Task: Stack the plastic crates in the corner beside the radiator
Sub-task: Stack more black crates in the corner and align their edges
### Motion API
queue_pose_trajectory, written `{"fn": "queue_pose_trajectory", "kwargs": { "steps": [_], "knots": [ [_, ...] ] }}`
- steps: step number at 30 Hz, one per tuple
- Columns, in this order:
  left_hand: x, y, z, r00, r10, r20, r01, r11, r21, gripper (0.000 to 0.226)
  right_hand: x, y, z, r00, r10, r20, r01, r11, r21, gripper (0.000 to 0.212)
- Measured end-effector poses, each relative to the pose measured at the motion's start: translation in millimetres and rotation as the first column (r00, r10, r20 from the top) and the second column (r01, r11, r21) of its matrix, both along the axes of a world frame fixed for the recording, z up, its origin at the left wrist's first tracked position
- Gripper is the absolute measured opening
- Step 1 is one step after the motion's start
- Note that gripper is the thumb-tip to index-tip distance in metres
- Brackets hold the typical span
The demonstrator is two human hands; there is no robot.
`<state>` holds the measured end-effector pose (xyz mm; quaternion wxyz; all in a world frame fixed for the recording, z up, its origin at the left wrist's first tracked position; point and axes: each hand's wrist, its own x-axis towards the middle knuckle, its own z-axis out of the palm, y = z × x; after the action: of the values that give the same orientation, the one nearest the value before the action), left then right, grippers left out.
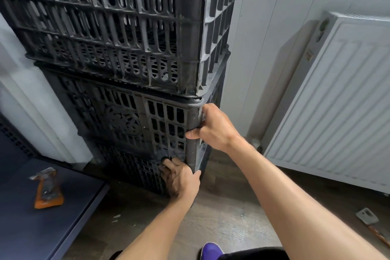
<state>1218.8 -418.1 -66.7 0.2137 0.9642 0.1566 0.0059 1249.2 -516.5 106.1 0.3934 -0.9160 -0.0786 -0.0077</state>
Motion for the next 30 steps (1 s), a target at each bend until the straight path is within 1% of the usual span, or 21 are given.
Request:
{"fn": "queue_pose_trajectory", "kwargs": {
  "steps": [8, 13, 15, 18, 21, 23, 25, 26, 27, 29, 30],
  "knots": [
    [8.1, 1.4, 11.7, 0.999, 0.007, -0.043, -0.007, 1.000, -0.002, 0.080, 5.3, 0.6, 1.2, 1.000, -0.001, 0.006, 0.001, 0.999, 0.054, 0.038],
    [2.2, 2.6, 15.0, 0.998, -0.033, -0.059, 0.037, 0.997, 0.073, 0.080, 0.6, -0.1, 1.0, 1.000, -0.009, 0.011, 0.008, 0.998, 0.059, 0.036],
    [0.4, 8.0, 15.7, 0.996, -0.065, -0.068, 0.071, 0.994, 0.086, 0.086, -3.9, -1.2, 4.0, 1.000, -0.008, 0.017, 0.007, 0.999, 0.050, 0.034],
    [-4.1, 23.8, 17.9, 0.988, -0.138, -0.070, 0.141, 0.989, 0.034, 0.088, -12.2, -4.4, 11.7, 1.000, -0.005, 0.006, 0.005, 0.998, 0.061, 0.028],
    [-11.6, 38.9, 32.6, 0.979, -0.194, -0.066, 0.191, 0.980, -0.058, 0.072, -19.0, -6.8, 17.7, 1.000, -0.005, 0.014, 0.004, 0.998, 0.057, 0.026],
    [-16.3, 46.3, 50.4, 0.982, -0.189, 0.007, 0.189, 0.981, -0.044, 0.052, -24.3, -7.0, 21.5, 1.000, -0.011, 0.014, 0.010, 0.997, 0.072, 0.028],
    [-18.9, 51.0, 72.9, 0.973, -0.168, 0.157, 0.178, 0.983, -0.052, 0.031, -29.1, -6.0, 25.0, 0.999, -0.032, 0.021, 0.030, 0.996, 0.080, 0.027],
    [-19.3, 52.2, 84.4, 0.957, -0.156, 0.244, 0.180, 0.980, -0.080, 0.023, -31.5, -6.0, 27.0, 0.998, -0.054, 0.025, 0.052, 0.996, 0.075, 0.026],
    [-19.2, 53.4, 96.7, 0.935, -0.143, 0.324, 0.189, 0.975, -0.113, 0.017, -33.7, -5.5, 29.7, 0.996, -0.087, 0.037, 0.084, 0.994, 0.063, 0.030],
    [-18.4, 55.2, 121.8, 0.889, -0.105, 0.445, 0.200, 0.964, -0.174, 0.010, -37.7, -5.4, 35.3, 0.983, -0.163, 0.089, 0.159, 0.986, 0.045, 0.044],
    [-18.0, 55.9, 134.5, 0.856, -0.085, 0.509, 0.209, 0.959, -0.192, 0.007, -39.6, -5.8, 39.0, 0.972, -0.198, 0.125, 0.193, 0.980, 0.047, 0.046]
  ]
}}
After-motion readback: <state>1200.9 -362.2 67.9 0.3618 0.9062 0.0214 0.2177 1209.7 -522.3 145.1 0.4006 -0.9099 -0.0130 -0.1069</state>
